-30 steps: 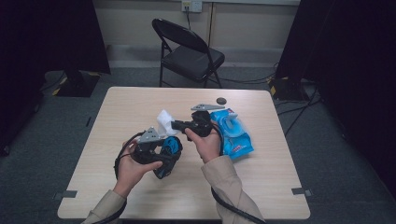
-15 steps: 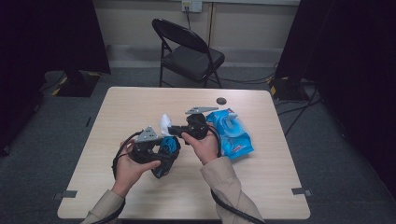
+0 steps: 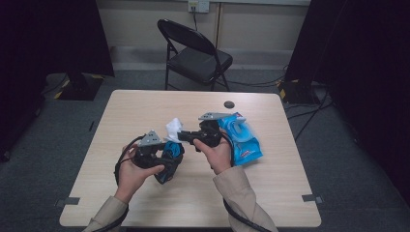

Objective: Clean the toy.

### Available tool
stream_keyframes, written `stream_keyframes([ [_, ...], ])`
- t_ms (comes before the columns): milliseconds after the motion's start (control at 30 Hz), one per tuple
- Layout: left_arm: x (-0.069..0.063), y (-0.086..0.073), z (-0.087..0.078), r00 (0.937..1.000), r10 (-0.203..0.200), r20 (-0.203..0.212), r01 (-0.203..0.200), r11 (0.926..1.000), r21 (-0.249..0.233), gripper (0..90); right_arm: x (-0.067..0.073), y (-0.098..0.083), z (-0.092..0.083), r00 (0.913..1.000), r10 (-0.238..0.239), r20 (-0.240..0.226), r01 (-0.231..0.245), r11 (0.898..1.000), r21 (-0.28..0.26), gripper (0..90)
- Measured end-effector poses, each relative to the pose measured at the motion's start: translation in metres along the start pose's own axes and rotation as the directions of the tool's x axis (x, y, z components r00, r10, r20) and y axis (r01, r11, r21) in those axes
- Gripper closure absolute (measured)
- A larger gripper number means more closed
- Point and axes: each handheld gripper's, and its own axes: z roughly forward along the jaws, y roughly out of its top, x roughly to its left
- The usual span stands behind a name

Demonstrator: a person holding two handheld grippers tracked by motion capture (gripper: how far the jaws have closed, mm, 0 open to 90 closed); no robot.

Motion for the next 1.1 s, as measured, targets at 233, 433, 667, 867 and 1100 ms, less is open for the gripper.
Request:
stream_keyframes([
  [233, 0.010, -0.003, -0.004, 0.9994, -0.029, -0.021, 0.029, 0.9995, -0.011, 24.5, 0.004, -0.004, -0.006, 0.9998, -0.018, -0.012, 0.018, 1.000, 0.012, 85.4],
  [433, 0.012, -0.003, -0.006, 0.9990, -0.032, -0.031, 0.032, 0.9995, -0.008, 24.5, 0.009, -0.011, -0.004, 0.9992, -0.026, -0.029, 0.027, 0.999, 0.023, 85.4],
  [667, 0.015, -0.006, -0.006, 0.9983, -0.041, -0.042, 0.040, 0.9992, -0.006, 24.5, 0.008, -0.024, -0.004, 0.9989, -0.010, -0.046, 0.011, 0.999, 0.032, 85.4],
  [867, 0.016, -0.006, -0.008, 0.9980, -0.049, -0.041, 0.048, 0.9988, -0.013, 24.5, 0.005, -0.029, -0.010, 0.9982, 0.000, -0.060, 0.000, 1.000, 0.009, 85.3],
  [1100, 0.018, -0.006, -0.008, 0.9975, -0.052, -0.048, 0.051, 0.9986, -0.015, 24.5, 0.005, -0.018, -0.027, 0.9967, 0.003, -0.081, -0.009, 0.997, -0.078, 85.3],
])
